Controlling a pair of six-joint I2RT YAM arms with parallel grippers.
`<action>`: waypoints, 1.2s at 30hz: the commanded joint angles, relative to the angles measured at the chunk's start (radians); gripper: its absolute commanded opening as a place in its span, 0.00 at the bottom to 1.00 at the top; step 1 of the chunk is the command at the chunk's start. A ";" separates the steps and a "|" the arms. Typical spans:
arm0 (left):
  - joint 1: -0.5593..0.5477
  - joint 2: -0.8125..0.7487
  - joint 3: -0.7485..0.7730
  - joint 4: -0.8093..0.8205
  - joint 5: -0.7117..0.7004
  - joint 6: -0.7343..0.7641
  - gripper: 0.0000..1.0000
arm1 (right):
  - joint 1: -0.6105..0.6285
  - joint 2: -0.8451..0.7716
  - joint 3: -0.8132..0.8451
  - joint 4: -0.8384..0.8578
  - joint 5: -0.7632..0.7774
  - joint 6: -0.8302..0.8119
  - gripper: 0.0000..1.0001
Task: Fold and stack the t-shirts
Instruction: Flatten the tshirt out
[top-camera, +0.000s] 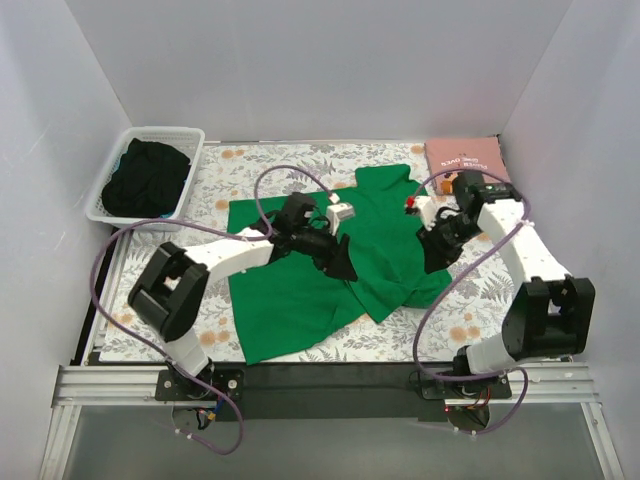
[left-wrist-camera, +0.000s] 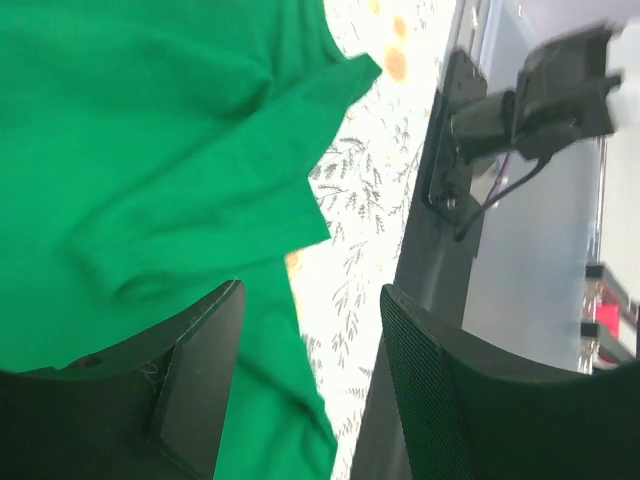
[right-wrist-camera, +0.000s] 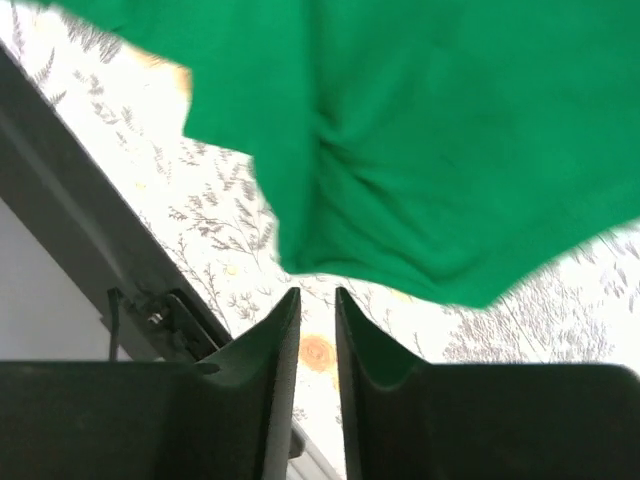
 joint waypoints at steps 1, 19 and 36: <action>0.148 -0.138 -0.018 -0.169 -0.019 0.044 0.56 | 0.214 -0.104 -0.099 0.005 0.050 0.010 0.28; 0.478 -0.235 -0.092 -0.630 -0.416 0.263 0.54 | 0.682 0.109 -0.222 0.393 0.294 0.282 0.25; 0.561 0.087 -0.066 -0.577 -0.569 0.330 0.46 | 0.870 0.058 -0.352 0.096 0.173 -0.019 0.11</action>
